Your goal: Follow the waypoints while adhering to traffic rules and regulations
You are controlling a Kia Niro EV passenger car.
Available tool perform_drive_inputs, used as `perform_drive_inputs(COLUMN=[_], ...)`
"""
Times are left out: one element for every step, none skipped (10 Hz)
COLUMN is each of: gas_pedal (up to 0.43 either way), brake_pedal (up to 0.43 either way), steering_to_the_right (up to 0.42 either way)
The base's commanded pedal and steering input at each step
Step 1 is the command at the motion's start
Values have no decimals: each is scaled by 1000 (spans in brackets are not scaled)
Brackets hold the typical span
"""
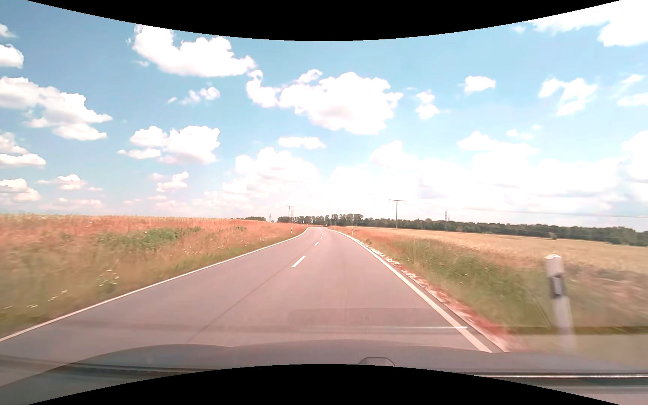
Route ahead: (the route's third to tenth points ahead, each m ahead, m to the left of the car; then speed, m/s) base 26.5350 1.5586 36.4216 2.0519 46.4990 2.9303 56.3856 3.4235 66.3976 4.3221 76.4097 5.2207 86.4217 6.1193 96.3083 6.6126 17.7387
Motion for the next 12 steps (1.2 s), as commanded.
perform_drive_inputs(gas_pedal=[67, 67, 67, 67, 67, 67, 67, 67, 67, 67, 67, 67], brake_pedal=[0, 0, 0, 0, 0, 0, 0, 0, 0, 0, 0, 0], steering_to_the_right=[-10, -10, -10, -10, -11, -11, -11, -11, -11, -11, -11, -11])
